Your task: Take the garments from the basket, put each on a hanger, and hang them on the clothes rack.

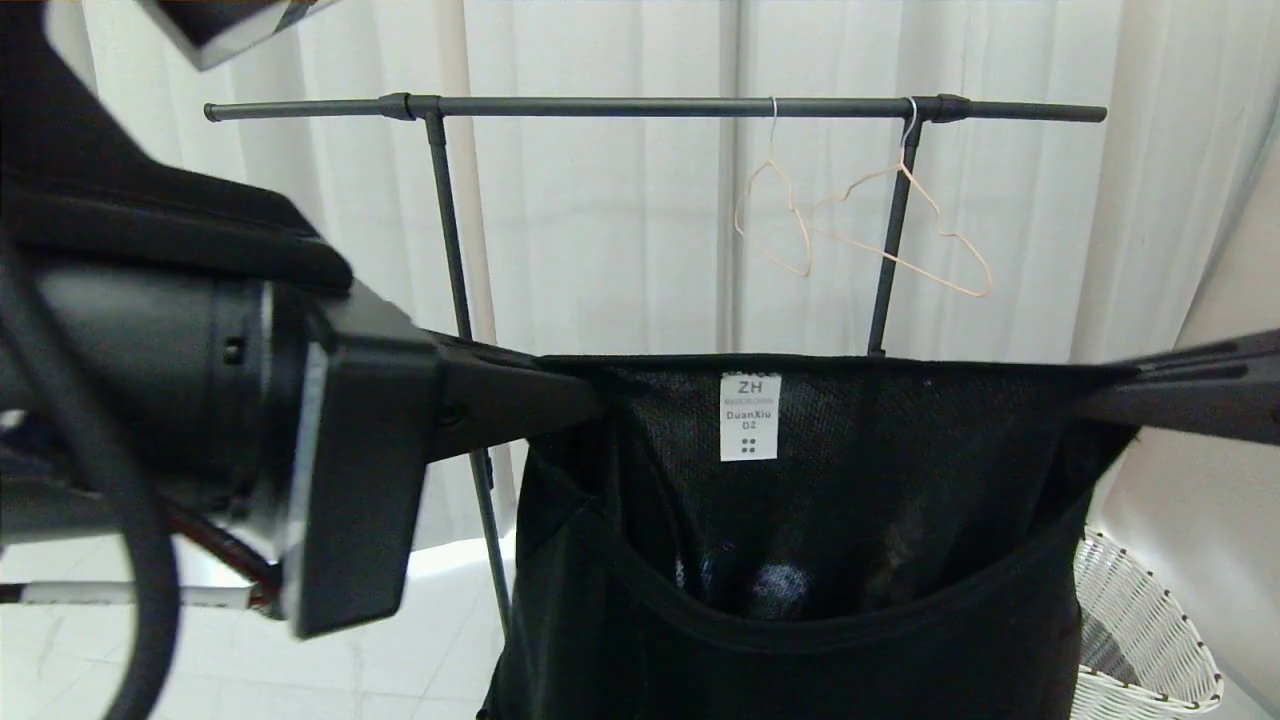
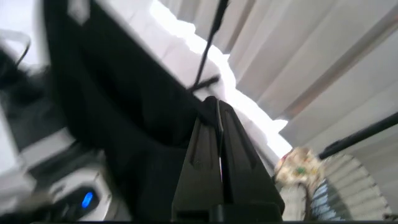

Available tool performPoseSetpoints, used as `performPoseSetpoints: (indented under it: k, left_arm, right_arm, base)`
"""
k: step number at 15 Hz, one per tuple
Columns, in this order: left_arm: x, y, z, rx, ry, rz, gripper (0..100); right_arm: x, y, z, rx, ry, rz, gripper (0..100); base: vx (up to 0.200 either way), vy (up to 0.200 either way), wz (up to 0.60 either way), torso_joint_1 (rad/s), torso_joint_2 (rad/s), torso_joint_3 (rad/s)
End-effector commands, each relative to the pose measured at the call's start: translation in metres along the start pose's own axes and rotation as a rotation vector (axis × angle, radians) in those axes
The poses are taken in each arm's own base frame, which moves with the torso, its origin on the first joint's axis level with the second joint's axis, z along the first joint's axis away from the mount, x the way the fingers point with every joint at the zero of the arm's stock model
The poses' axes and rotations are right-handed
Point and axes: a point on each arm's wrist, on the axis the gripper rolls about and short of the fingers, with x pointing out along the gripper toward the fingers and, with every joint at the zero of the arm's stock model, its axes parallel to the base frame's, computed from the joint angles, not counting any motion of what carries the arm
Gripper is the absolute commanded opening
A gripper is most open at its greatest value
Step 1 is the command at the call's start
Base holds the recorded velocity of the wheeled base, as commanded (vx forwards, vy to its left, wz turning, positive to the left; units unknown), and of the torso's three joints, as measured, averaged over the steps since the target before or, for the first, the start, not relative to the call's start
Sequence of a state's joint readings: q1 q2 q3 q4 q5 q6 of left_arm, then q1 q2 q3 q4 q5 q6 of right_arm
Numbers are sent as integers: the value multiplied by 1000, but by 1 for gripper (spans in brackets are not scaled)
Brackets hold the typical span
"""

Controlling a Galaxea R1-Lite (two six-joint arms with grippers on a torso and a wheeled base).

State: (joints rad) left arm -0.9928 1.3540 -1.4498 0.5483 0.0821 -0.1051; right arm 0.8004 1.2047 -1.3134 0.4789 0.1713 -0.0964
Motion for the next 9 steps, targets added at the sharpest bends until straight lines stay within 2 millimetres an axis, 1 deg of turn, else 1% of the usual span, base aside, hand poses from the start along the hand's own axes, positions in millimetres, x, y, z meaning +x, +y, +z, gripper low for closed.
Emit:
performPoseSetpoints:
  k: [1,2,3,6,9]
  left_arm:
    - [-21,1,-7,-4,-30,-9,0]
    - [-24,2,-12,-3,-24,-5,0]
    - [-25,2,-12,-5,-26,-1,0]
    - [-24,2,-12,0,-26,-1,0]
    - [-25,0,-11,4,-31,-8,0]
  right_arm:
    - [16,-12,3,19,1,-45,0]
    - [21,-16,8,30,-38,-62,0]
    - [21,-16,8,36,-40,-62,0]
    - [20,-16,8,37,-42,-62,0]
    - [14,-14,6,35,-43,-61,0]
  base:
    - [0,0,0,0,0,0]
    - [0,0,0,0,0,0]
    - [0,0,0,0,0,0]
    - [0,0,0,0,0,0]
    - [0,0,0,0,0,0]
